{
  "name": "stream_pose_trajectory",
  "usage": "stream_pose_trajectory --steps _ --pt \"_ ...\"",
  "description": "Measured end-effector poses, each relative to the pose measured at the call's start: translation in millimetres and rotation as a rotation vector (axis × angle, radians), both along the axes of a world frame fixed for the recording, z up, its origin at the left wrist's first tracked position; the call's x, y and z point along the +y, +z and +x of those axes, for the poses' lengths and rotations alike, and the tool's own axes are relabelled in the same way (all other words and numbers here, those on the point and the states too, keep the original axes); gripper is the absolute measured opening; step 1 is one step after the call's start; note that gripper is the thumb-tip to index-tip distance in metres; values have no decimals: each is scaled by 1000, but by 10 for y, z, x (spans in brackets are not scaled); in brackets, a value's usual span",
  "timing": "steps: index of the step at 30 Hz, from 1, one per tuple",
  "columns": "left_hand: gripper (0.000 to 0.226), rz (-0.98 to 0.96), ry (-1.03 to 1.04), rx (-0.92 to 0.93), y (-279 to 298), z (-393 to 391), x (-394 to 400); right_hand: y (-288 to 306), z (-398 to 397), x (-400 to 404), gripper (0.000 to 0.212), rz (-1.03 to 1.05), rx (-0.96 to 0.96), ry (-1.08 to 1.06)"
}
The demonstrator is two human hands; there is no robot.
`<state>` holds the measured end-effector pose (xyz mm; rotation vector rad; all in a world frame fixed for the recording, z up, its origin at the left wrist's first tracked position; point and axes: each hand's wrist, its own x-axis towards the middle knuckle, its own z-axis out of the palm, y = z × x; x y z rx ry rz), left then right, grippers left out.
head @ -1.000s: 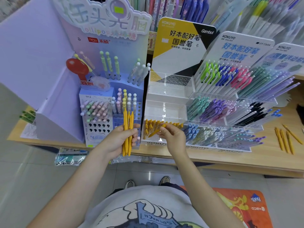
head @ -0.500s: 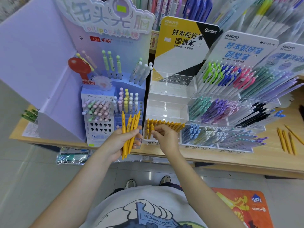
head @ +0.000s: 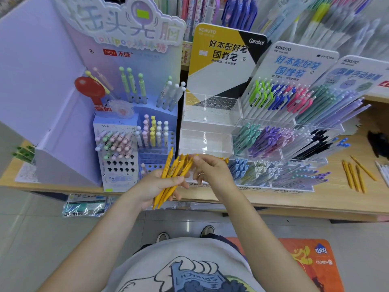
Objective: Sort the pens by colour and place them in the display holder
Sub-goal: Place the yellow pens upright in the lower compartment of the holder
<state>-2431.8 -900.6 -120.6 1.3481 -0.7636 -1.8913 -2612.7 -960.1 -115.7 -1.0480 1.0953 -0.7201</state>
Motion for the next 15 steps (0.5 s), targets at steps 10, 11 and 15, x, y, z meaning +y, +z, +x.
stream_pose_trajectory --steps 10,11,15 --pt "33 -12 -15 77 37 -59 -100 104 -155 -26 18 110 -263 11" --pt "33 -19 -1 72 39 -65 -109 107 -160 -37 13 112 -261 -26" --pt "22 -67 16 52 45 -76 -127 100 -190 -92 20 119 -244 -143"
